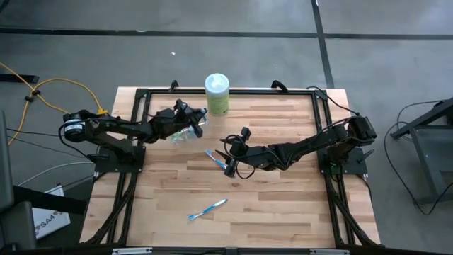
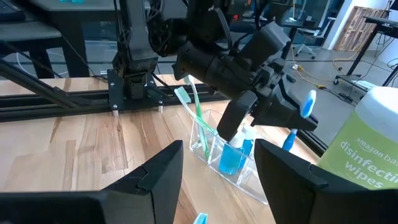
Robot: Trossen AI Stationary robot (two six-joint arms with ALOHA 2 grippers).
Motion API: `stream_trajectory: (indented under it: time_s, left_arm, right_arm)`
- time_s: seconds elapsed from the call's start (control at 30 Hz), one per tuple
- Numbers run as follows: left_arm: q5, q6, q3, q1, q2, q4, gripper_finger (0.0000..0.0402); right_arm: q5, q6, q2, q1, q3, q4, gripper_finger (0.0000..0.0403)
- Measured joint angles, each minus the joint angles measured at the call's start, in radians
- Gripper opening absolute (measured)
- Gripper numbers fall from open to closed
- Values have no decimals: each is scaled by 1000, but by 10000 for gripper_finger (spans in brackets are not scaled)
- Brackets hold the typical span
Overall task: Pick & Place toothbrushing station
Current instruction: Put the blue toothbrush into the transparent organizer
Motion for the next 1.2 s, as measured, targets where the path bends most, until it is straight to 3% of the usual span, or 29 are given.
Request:
stream_trajectory:
  time_s: [0.63,1.2]
  left_arm:
    - [30,-17,0,18,0,-64,39]
    - [46,-21,0,6,-1,-67,101]
  right_arm:
    - [-6,0,0,0,0,9,190]
    - [-7,0,0,0,0,9,190]
